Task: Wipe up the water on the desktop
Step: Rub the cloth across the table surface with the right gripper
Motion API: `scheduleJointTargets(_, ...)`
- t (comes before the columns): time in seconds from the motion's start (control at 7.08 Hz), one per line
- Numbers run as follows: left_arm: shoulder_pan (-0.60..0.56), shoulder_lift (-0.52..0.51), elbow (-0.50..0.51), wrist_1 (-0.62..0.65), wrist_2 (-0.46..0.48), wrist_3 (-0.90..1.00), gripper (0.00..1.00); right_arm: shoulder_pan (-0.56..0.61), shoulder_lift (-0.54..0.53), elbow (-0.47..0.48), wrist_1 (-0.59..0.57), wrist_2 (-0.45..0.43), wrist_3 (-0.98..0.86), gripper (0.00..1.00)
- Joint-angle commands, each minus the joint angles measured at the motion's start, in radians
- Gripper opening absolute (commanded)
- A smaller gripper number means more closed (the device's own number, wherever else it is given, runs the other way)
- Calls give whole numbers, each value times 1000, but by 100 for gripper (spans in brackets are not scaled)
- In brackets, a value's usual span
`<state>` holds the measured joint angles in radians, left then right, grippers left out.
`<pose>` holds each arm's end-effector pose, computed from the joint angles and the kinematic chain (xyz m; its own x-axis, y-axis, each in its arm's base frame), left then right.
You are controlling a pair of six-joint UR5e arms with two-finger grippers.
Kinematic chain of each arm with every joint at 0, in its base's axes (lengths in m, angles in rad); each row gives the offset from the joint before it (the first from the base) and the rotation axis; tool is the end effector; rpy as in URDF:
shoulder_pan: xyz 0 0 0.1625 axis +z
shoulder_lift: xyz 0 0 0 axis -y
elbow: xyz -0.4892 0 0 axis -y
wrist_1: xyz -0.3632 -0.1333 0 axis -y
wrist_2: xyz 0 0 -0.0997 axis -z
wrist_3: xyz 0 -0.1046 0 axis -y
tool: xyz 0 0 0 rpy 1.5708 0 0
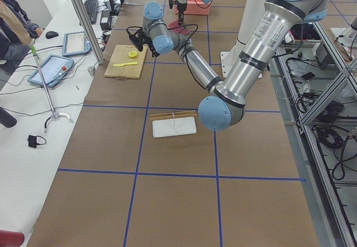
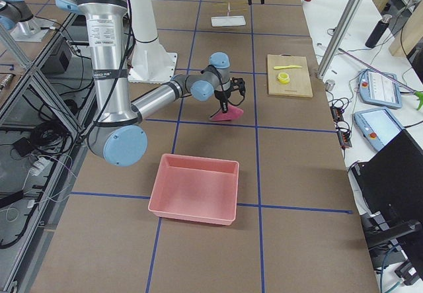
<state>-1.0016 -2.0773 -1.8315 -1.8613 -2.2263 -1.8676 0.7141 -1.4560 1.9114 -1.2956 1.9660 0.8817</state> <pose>0.2756 -0.5597 0.2920 0.1414 -0.6512 -0.7456 0.4422 0.7154 -0.5409 -0.3327 -0.4115 0.4941 0.6953 -0.1740 0.6974 0.0412 0.9783 0.2030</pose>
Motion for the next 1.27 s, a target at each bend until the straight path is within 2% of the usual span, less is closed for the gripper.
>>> scheduleJointTargets(0.0, -23, 72, -3, 2, 0, 123, 97, -98, 208, -124, -1, 1, 163, 0)
scheduleJointTargets(0.14, -32, 95, -3, 2, -1, 178, 97, -146, 291, -171, -1, -10, 237, 0)
scheduleJointTargets(0.42, -40, 112, -2, 2, -1, 225, 97, -206, 383, -192, -1, -47, 328, 0)
scheduleJointTargets(0.56, -46, 117, 1, 2, -1, 255, 97, -203, 375, -199, -1, -46, 330, 0)
scheduleJointTargets(0.71, -46, 131, 6, 2, -1, 281, 97, -147, 312, -180, 5, -21, 312, 0)
scheduleJointTargets(1.13, -48, 137, 3, 2, -1, 292, 97, 46, 38, -59, 6, 127, 15, 0)
